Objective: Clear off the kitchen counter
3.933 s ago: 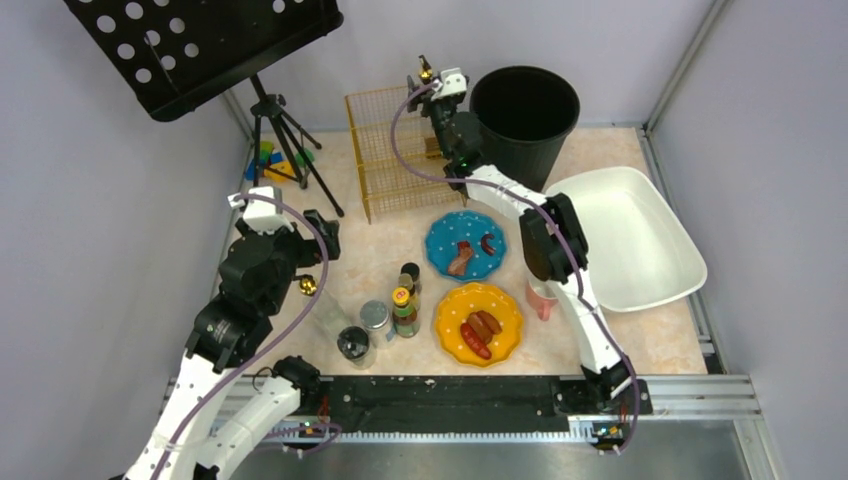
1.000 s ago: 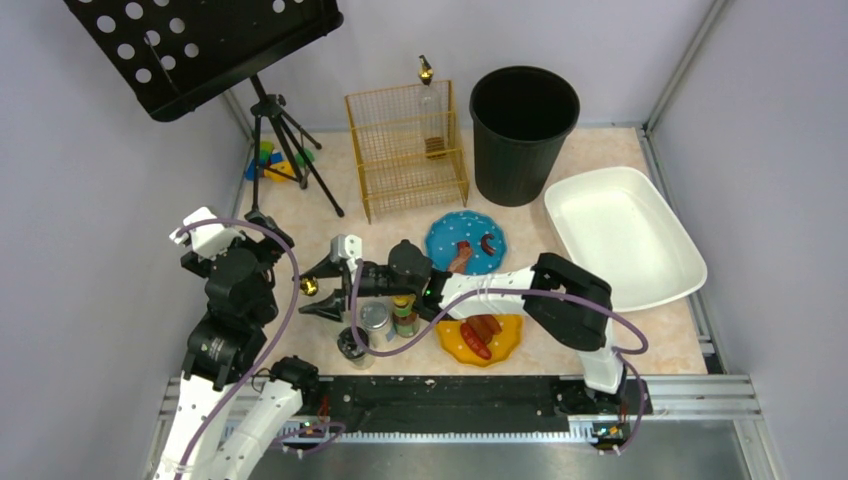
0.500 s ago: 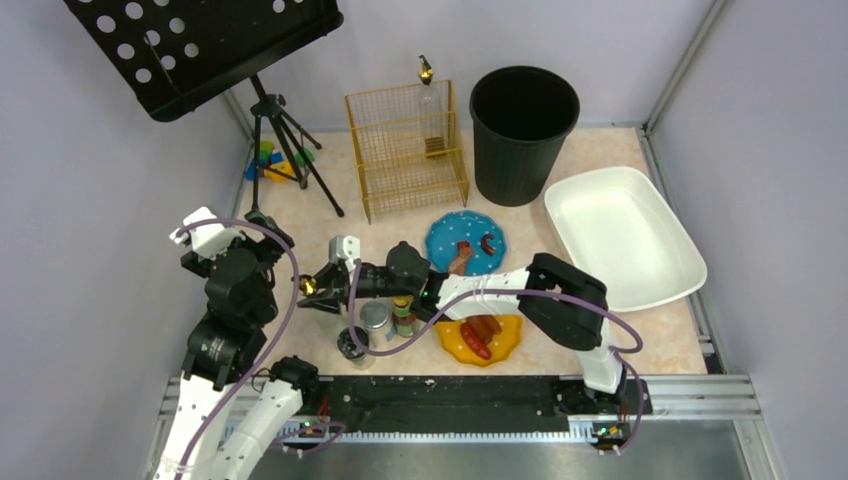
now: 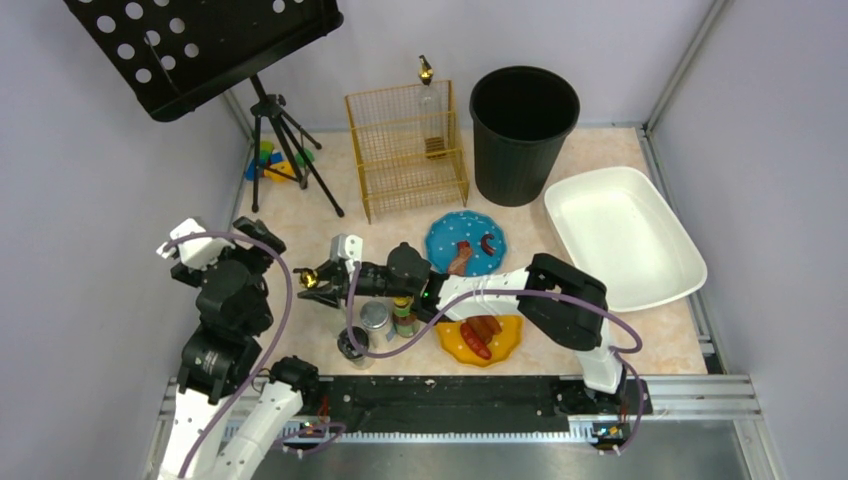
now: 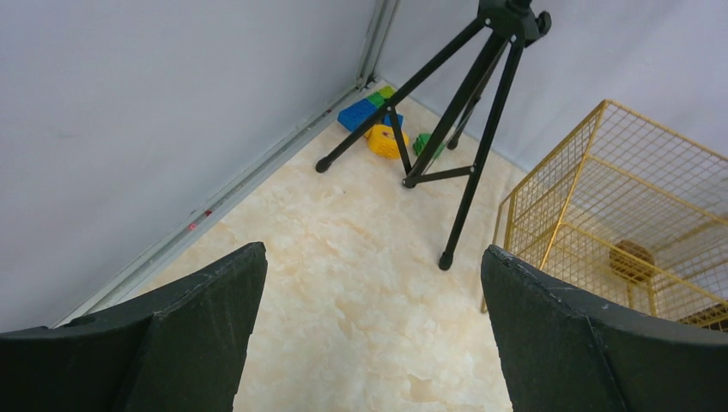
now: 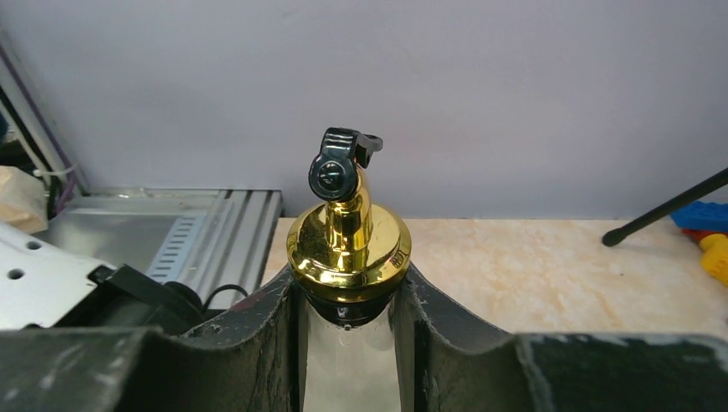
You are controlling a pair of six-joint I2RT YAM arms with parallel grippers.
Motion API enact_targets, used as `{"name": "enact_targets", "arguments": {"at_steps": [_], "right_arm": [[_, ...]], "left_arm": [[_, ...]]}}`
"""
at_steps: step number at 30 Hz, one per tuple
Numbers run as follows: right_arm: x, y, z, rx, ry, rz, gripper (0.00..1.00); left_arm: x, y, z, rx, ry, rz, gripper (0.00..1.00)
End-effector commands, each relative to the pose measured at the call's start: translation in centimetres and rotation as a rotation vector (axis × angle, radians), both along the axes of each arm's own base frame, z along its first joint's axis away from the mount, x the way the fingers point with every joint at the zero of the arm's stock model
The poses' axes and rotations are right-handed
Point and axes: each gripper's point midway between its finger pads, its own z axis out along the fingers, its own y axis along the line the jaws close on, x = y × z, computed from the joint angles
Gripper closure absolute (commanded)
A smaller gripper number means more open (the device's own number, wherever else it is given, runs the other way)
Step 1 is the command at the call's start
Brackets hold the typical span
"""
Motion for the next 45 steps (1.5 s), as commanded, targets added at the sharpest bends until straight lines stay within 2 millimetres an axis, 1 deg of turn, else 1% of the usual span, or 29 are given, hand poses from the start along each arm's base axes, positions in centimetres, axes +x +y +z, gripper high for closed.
{"name": "enact_targets", "arguments": {"at_steps": [1,3,6,7,12,15,17,18,19,24,26,30,33,34,35,36,37,38,40,43,45], "right_arm": [[0.5,-1.2,8.6,0.223,-0.153,-0.074,1.00],[1.1,-1.7,9.9,0.251,-0.163,-0.091,1.00],[2.0,-2.9,12.4,0.305,-0.173,-0.104,1.00],[2.4,-3.2,13.1,0.315,-0.177,-0.109,1.00],[3.2,-4.4,17.7,0.382,-0.213,-0.127,1.00],[4.5,-5.1,20.2,0.408,-0.235,-0.169,1.00],[5.5,-5.9,22.0,0.434,-0.248,-0.198,1.00],[6.1,-6.4,23.3,0.454,-0.255,-0.213,1.00],[7.1,-6.8,24.0,0.462,-0.258,-0.233,1.00],[10.1,-9.0,28.7,0.525,-0.300,-0.309,1.00],[11.2,-10.1,30.9,0.552,-0.326,-0.341,1.00],[14.2,-11.9,34.2,0.571,-0.373,-0.421,1.00],[16.0,-12.8,35.6,0.589,-0.438,-0.487,1.00],[16.6,-13.1,36.6,0.601,-0.453,-0.509,1.00],[17.4,-13.4,37.1,0.601,-0.463,-0.530,1.00],[18.8,-13.2,36.5,0.581,-0.457,-0.548,1.00],[19.5,-13.7,37.3,0.598,-0.468,-0.569,1.00],[20.3,-14.0,37.6,0.609,-0.474,-0.585,1.00],[22.0,-14.7,37.6,0.623,-0.486,-0.609,1.00],[23.6,-15.0,37.6,0.634,-0.501,-0.622,1.00],[24.7,-15.1,37.2,0.635,-0.508,-0.633,1.00]], "left_arm": [[-1.1,1.2,1.1,-0.027,-0.070,0.065,0.01],[-1.5,1.6,1.2,-0.027,-0.081,0.083,0.01],[-2.1,2.1,1.4,-0.034,-0.101,0.105,0.01],[-2.2,2.1,1.5,-0.036,-0.105,0.106,0.01],[-2.2,2.1,1.5,-0.037,-0.106,0.109,0.01],[-2.3,2.2,1.5,-0.037,-0.106,0.108,0.01],[-2.3,2.2,1.5,-0.040,-0.110,0.109,0.01],[-2.3,2.2,1.6,-0.040,-0.111,0.109,0.01],[-2.3,2.1,1.5,-0.040,-0.110,0.106,0.01],[-1.8,1.7,1.4,-0.040,-0.100,0.083,0.01],[-1.6,1.5,1.4,-0.040,-0.091,0.069,0.01],[-1.4,1.3,1.4,-0.047,-0.090,0.058,0.01],[-1.3,1.1,1.4,-0.049,-0.091,0.046,0.01],[-1.3,1.1,1.4,-0.049,-0.091,0.045,0.01],[-1.3,1.1,1.4,-0.049,-0.091,0.045,0.01],[-1.3,1.1,1.5,-0.051,-0.093,0.042,0.01],[-1.2,1.0,1.4,-0.051,-0.090,0.035,0.01],[-1.1,0.9,1.4,-0.052,-0.091,0.030,0.02],[-0.9,0.8,1.4,-0.050,-0.086,0.022,0.02],[-0.8,0.7,1.4,-0.050,-0.081,0.016,0.02],[-0.7,0.5,1.3,-0.049,-0.077,0.009,0.02]]}}
